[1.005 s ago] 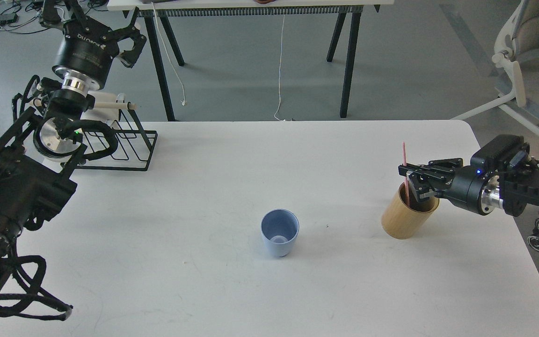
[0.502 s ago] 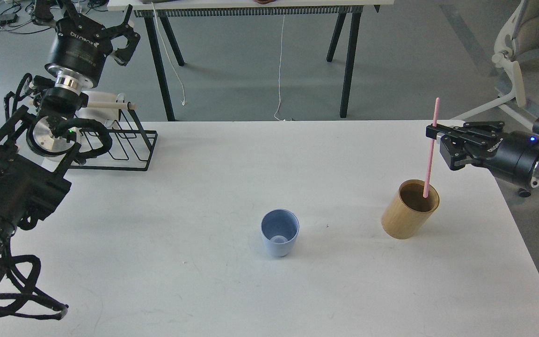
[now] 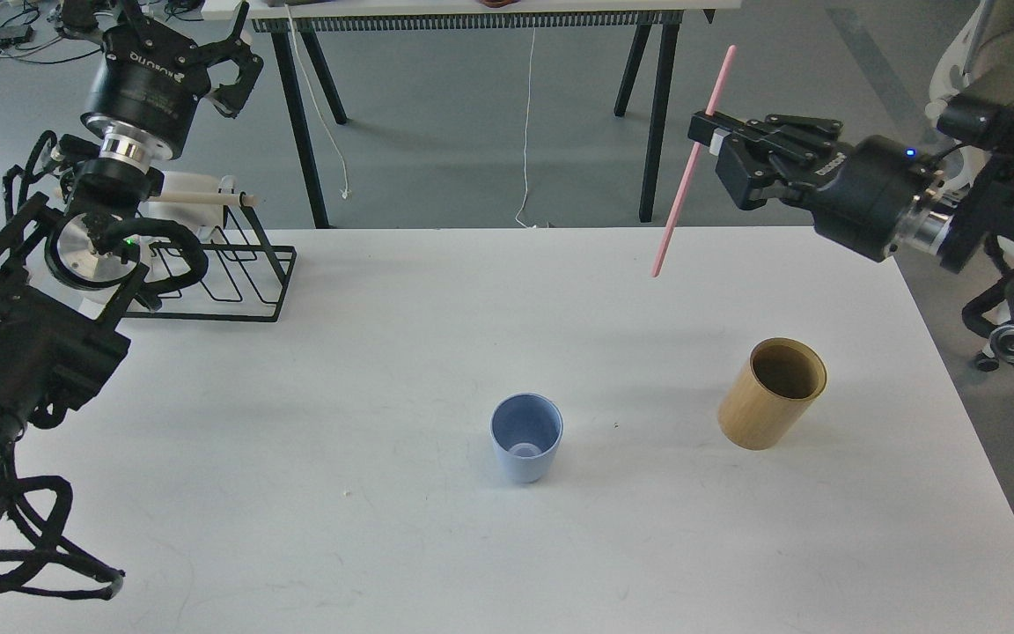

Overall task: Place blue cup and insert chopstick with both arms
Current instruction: 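Lift the pink stick up out of the tan cup, then move the pink stick over the blue cup and lower it inside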

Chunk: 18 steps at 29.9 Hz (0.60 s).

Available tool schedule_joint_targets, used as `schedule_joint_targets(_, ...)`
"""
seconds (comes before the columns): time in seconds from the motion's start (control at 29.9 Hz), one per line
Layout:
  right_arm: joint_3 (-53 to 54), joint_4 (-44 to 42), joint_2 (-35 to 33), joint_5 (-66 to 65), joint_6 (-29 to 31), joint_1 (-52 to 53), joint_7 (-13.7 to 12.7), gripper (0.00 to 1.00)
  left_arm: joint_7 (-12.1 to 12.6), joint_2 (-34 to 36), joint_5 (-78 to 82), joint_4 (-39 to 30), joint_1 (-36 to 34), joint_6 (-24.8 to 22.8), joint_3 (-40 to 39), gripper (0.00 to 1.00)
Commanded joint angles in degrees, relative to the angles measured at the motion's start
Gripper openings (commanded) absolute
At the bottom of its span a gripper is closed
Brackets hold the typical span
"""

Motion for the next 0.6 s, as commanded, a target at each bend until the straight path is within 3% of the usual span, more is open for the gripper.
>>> schedule_joint_targets(0.0, -2.1, -0.2, 6.3, -0.2, 1.9, -0.8, -0.4, 0.01, 0.0, 0.3, 0.0, 0.0, 0.0, 0.0, 0.1, 0.99)
schedule_joint_targets(0.23, -8.6, -2.5, 10.9, -0.7, 2.4, -1.2, -0.8, 0.01, -0.2, 0.3, 0.0, 0.0, 0.3, 0.0, 0.2, 0.99)
schedule_joint_targets(0.57, -9.3, -6.3, 16.0, -0.7, 2.4, -3.4, -0.7, 0.01, -0.2, 0.0, 0.0, 0.0, 0.3, 0.0, 0.6, 0.99)
